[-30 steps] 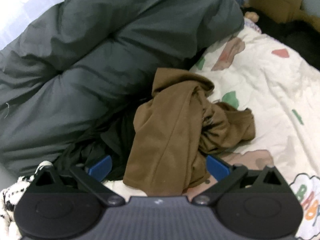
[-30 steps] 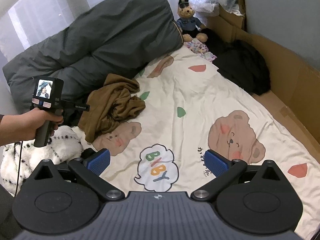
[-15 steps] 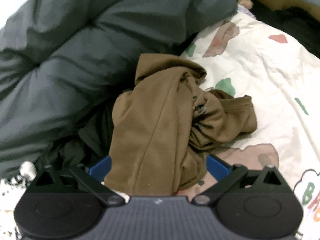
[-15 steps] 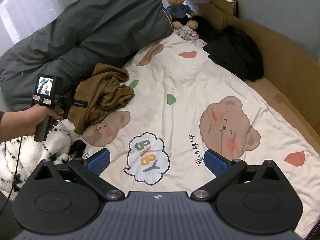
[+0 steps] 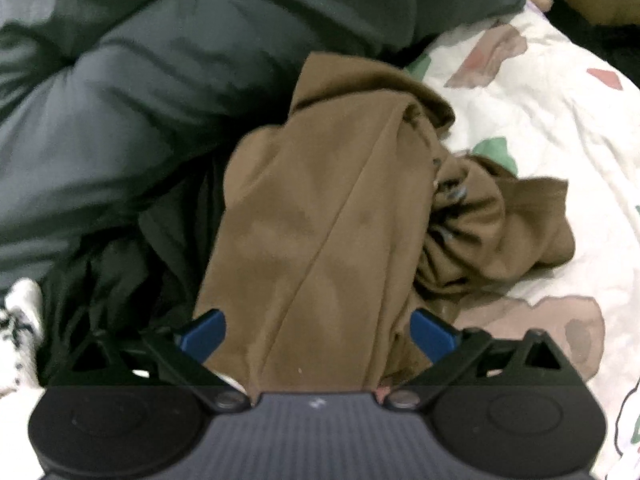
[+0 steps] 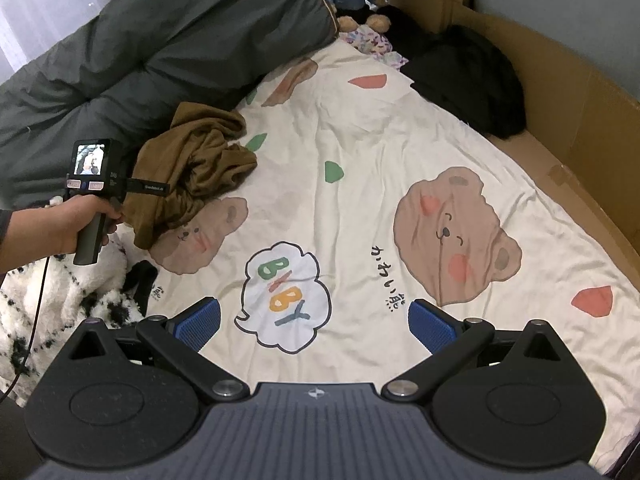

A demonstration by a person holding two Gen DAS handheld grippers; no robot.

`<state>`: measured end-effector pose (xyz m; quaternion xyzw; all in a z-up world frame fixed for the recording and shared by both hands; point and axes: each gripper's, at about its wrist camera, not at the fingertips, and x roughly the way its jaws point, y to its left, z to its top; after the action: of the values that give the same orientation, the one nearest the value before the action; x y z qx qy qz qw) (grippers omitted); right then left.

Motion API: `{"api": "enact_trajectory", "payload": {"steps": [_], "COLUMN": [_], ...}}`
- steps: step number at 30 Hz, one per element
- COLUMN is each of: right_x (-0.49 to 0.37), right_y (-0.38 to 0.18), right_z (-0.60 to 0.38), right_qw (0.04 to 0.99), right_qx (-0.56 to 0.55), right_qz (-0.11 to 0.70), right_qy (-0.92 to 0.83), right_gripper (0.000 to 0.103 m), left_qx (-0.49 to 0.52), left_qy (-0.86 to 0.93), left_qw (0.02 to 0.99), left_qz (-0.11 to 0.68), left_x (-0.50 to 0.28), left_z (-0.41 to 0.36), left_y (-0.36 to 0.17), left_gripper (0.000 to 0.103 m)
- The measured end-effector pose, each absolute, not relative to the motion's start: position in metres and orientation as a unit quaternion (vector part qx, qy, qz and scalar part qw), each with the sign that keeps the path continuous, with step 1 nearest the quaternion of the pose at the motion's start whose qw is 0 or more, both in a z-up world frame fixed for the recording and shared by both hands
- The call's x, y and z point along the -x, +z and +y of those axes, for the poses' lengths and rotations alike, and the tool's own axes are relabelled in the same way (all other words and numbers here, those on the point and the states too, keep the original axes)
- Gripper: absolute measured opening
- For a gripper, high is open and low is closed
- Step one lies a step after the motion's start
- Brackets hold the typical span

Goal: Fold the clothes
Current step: 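Move the left gripper down toward the crumpled brown shirt, then grasp the brown shirt with the left gripper and lift it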

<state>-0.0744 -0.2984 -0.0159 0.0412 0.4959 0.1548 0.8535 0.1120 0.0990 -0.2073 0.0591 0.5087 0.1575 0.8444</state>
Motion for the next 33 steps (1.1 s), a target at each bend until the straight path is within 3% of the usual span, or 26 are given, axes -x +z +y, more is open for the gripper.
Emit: {"api": "enact_trajectory", "payload": {"steps": [7, 14, 16, 18, 20, 27, 33], "right_x": [0.071, 0.07, 0.07, 0.07, 0.069, 0.069, 0.07], "right_y": [-0.016, -0.024, -0.025, -0.025, -0.024, -0.024, -0.018], "right_z": [-0.294, -0.292, -0.291, -0.291, -0.29, -0.287, -0.284], "right_qw": [0.853, 0.848, 0.847, 0.847, 0.848, 0.848, 0.85], "right_qx": [-0.034, -0.025, -0.023, -0.02, -0.019, -0.017, -0.016], "right_qz": [0.496, 0.505, 0.507, 0.508, 0.506, 0.505, 0.498], "right_qy": [0.158, 0.157, 0.155, 0.155, 0.156, 0.161, 0.17], "right_gripper": [0.103, 0.103, 0.103, 0.103, 0.103, 0.103, 0.103], "left_qx": [-0.02, -0.003, 0.007, 0.017, 0.034, 0.116, 0.166], "left_qy": [0.119, 0.11, 0.098, 0.084, 0.077, 0.044, -0.012], "left_qw": [0.838, 0.841, 0.837, 0.831, 0.825, 0.823, 0.828], "left_qz": [0.531, 0.529, 0.538, 0.549, 0.56, 0.554, 0.536], "left_x": [-0.103, -0.101, -0.103, -0.104, -0.106, -0.107, -0.104], "left_z": [0.117, 0.127, 0.131, 0.134, 0.139, 0.14, 0.118], "left_y": [-0.213, -0.211, -0.21, -0.21, -0.206, -0.171, -0.142], "left_gripper": [0.099, 0.08, 0.064, 0.036, 0.018, 0.008, 0.006]}}
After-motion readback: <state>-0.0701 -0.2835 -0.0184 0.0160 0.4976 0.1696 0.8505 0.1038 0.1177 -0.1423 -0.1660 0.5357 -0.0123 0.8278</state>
